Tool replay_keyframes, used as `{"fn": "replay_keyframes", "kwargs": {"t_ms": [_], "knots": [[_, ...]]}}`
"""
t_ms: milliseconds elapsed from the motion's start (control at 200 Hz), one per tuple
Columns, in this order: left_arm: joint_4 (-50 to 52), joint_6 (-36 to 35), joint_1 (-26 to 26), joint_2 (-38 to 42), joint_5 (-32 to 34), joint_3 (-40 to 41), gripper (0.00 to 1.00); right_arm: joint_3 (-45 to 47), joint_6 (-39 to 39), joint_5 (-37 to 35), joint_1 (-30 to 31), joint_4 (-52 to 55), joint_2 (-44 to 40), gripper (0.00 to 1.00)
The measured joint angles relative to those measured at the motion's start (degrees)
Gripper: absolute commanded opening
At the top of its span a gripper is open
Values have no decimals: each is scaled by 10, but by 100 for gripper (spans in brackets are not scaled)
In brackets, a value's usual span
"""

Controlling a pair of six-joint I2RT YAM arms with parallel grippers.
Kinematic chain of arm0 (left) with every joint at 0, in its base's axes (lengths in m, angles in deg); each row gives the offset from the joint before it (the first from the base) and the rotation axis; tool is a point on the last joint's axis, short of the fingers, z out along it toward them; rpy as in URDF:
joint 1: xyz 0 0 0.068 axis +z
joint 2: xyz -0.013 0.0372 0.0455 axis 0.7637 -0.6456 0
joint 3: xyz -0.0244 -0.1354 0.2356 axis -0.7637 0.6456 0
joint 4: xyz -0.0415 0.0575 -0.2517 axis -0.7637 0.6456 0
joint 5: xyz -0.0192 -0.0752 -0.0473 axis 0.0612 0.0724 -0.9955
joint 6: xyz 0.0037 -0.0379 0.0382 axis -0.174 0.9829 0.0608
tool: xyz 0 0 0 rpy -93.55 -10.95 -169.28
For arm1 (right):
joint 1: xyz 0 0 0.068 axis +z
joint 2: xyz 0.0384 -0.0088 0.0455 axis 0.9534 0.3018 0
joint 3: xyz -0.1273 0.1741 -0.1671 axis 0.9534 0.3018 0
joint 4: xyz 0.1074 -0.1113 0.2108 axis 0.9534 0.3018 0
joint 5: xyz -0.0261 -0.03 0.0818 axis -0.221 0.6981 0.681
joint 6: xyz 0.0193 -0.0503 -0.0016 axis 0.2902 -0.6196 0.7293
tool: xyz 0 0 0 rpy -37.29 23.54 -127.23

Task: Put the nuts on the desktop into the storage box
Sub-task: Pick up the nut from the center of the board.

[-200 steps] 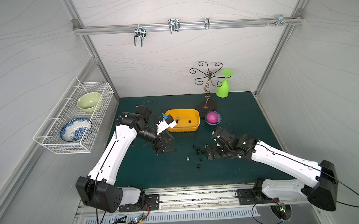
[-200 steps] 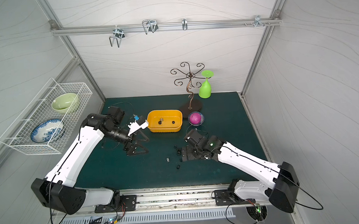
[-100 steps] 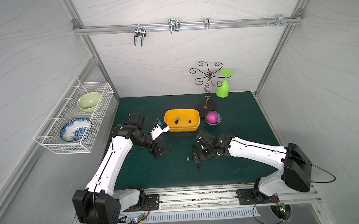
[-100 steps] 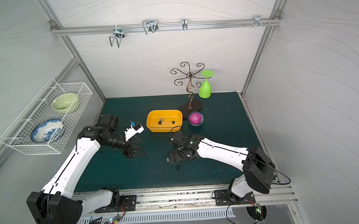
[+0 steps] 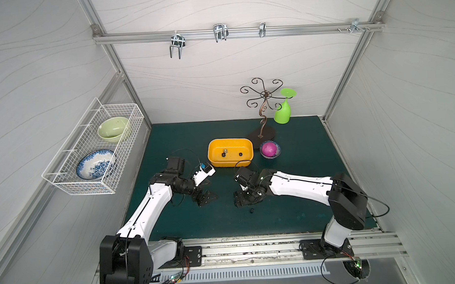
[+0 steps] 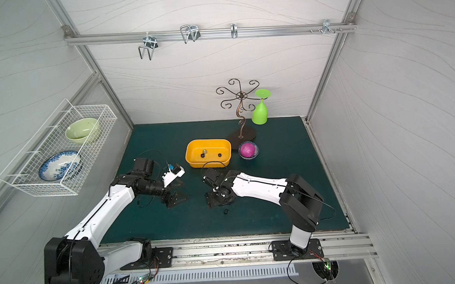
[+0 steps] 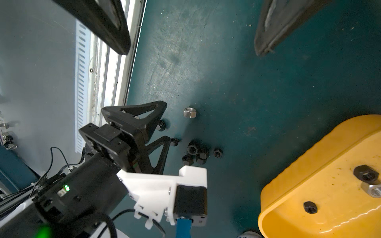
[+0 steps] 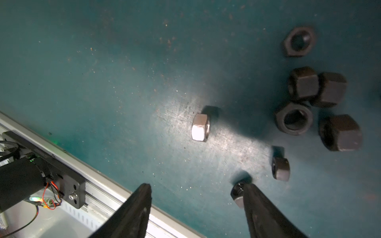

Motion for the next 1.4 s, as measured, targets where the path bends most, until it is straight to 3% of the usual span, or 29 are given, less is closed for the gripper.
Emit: {"fn": "replay_keyframes", "kwargs": {"t_ms": [320,490,755,1006,1101,1241,1286,1396], "knots": [[-123,-90,0,1,-11,129,99,-23,-12,1,-5,6,46,55],[-182,-109,0,1,-12,167,99,-28,-15,0,-11,5,56,54],[-216,-123,0,1,-29,172,99,-40,-16,9,-24,-4,90,50],[-221,-121,0,0,-33,172,99,-52,-17,20,-27,-9,113,37],[-228,-114,0,0,-35,172,99,-56,-18,23,-27,-10,116,25],[-231,-108,0,-1,-37,172,99,-56,-18,27,-27,-12,116,22],[-231,-108,0,-2,-37,172,99,-56,-18,28,-27,-12,116,15],[-231,-106,0,-3,-37,172,99,-55,-20,31,-27,-13,116,14]]}}
